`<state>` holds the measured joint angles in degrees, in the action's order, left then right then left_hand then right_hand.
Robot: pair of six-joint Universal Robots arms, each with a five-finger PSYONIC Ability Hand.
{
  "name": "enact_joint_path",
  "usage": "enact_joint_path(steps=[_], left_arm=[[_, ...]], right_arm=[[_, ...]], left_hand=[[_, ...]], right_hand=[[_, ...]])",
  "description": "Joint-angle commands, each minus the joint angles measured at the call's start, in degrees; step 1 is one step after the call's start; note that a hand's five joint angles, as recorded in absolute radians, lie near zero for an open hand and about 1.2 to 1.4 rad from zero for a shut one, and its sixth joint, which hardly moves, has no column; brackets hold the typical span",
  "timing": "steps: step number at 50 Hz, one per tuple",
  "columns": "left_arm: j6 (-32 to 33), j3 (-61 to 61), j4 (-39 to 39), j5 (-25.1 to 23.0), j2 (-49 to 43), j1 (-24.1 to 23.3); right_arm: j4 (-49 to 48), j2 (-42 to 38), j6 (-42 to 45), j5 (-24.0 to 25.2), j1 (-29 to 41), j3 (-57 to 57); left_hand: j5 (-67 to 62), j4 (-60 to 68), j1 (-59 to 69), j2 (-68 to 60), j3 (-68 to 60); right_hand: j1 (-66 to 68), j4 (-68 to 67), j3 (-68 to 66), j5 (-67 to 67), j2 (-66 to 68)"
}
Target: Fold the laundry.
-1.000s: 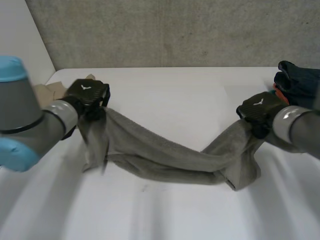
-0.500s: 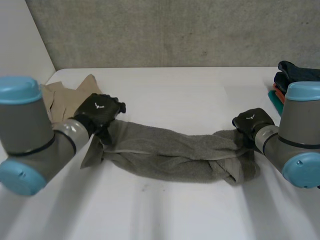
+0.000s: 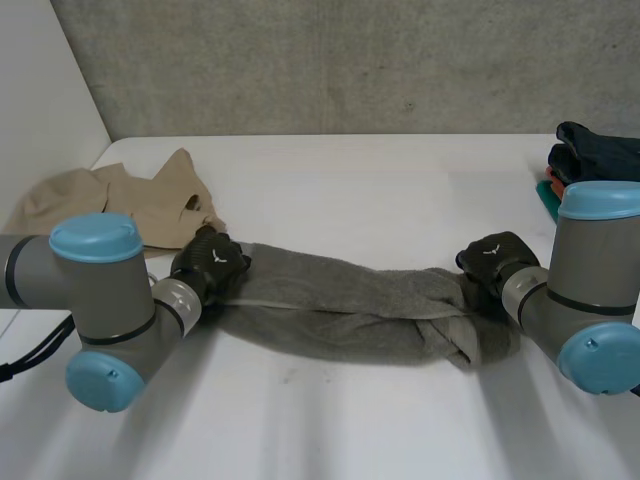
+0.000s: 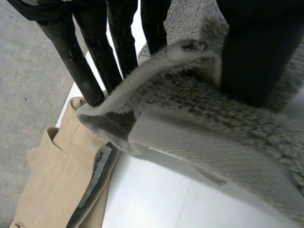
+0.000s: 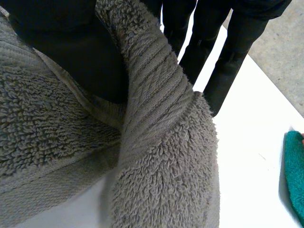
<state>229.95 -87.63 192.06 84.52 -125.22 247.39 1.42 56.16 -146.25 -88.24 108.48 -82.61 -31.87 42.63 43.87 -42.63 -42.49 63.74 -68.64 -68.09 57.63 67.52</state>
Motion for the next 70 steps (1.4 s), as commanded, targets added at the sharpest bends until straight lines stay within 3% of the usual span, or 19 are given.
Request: enact_joint_path(steps=[1, 5, 11, 19, 23, 32, 45, 47, 50, 52, 58, 60, 64, 65, 67, 70], left_arm=[[-0.47, 1.23, 0.25, 0.21, 0.06, -0.16], [-1.00, 1.67, -0.46, 0.47, 1.46, -0.42], [-3.80, 1.32, -2.03, 0.29, 9.37, -0.68], [-18.38, 3.95, -9.49, -2.07, 15.27, 2.03], [-21.12, 4.13, -13.19, -4.70, 14.48, 4.84], [-21.30, 4.92, -15.31, -6.39, 6.57, 5.82], [-20.77, 5.27, -14.52, -6.82, 3.67, 5.82], [-20.60, 6.15, -13.99, -6.82, 2.53, 5.65], [-20.42, 8.69, -13.03, -6.82, -0.01, 5.47], [-20.33, 11.24, -12.50, -6.65, -1.95, 5.38], [-18.49, 28.89, -8.20, -5.51, -7.85, 5.03], [-18.57, 34.08, -5.22, -4.81, -7.94, 4.86], [-19.45, 42.27, 7.69, -3.31, -7.41, 3.98], [-20.84, 43.58, 14.07, -2.96, -6.71, 3.89], [-23.74, 44.03, 19.56, -2.78, -5.13, 4.33], [-28.50, 44.04, 26.34, -2.34, -0.74, 5.55]], right_arm=[[-0.01, 0.09, 0.08, -0.09, -0.02, 0.00], [-0.01, 0.18, 0.61, -0.35, -0.02, -0.09], [1.04, 2.36, 1.23, -0.35, -0.81, -0.18], [4.82, 8.88, 2.81, 0.35, -0.81, -1.06], [5.09, 8.88, 2.63, 0.44, -0.55, -2.20], [4.56, 8.61, 2.72, 1.05, -0.73, -4.31], [4.12, 8.35, 2.81, 1.41, -0.46, -5.54], [3.86, 8.26, 2.81, 1.32, -0.37, -5.54], [3.33, 7.82, 3.42, 1.23, -0.37, -4.75], [2.98, 6.34, 3.86, 1.23, -0.37, -3.00], [1.31, 2.55, 4.66, -0.35, -0.11, 9.99], [-4.80, 2.55, 2.56, -2.36, -0.02, 16.30], [-20.63, 4.04, -1.93, -5.09, -0.02, 20.47], [-23.97, 4.56, -2.46, -5.44, -0.11, 20.39], [-32.13, 6.49, -3.34, -6.41, -0.11, 20.39], [-34.73, 7.91, -3.26, -7.03, -0.02, 20.65]], left_hand=[[-25.51, 24.74, 23.51, -24.74, -24.88], [-36.79, 36.03, 34.79, -36.03, -36.17], [-38.13, 37.37, 36.13, -37.37, -37.51], [-36.49, 35.72, 34.49, -35.72, -35.87], [-29.26, 28.50, 27.27, -28.50, -28.64], [-10.41, 9.65, 8.41, -9.65, -9.79], [-6.02, 5.26, 4.02, -5.26, -5.40], [-13.71, 12.95, 11.71, -12.95, -13.09], [-38.06, 37.30, 36.07, -37.30, -37.44], [-38.13, 37.37, 36.13, -37.37, -37.51], [-38.13, 37.37, 36.13, -37.37, -37.51], [-38.13, 37.37, 36.13, -37.37, -37.51], [-38.13, 37.37, 36.13, -37.37, -37.51], [-38.13, 37.37, 36.13, -37.37, -37.51], [-38.13, 37.37, 36.13, -37.37, -37.51], [-38.13, 37.37, 36.13, -37.37, -37.51]], right_hand=[[16.26, -11.36, -11.91, 12.37, 12.48], [16.26, -11.36, -11.91, 12.37, 12.48], [16.26, -11.36, -11.91, 12.37, 12.48], [16.26, -11.36, -11.91, 12.37, 12.48], [16.26, -11.36, -11.91, 12.37, 12.48], [16.26, -11.36, -11.91, 12.37, 12.48], [16.26, -11.36, -11.91, 12.37, 12.48], [16.26, -11.36, -11.91, 12.37, 12.48], [16.26, -11.36, -11.91, 12.37, 12.48], [16.26, -11.36, -11.91, 12.37, 12.48], [16.26, -11.36, -11.91, 12.37, 12.48], [16.26, -11.36, -11.91, 12.37, 12.48], [16.26, -11.36, -11.91, 12.37, 12.48], [16.26, -11.36, -11.91, 12.37, 12.48], [16.26, -11.36, -11.91, 12.37, 12.48], [16.26, -11.36, -11.91, 12.37, 12.48]])
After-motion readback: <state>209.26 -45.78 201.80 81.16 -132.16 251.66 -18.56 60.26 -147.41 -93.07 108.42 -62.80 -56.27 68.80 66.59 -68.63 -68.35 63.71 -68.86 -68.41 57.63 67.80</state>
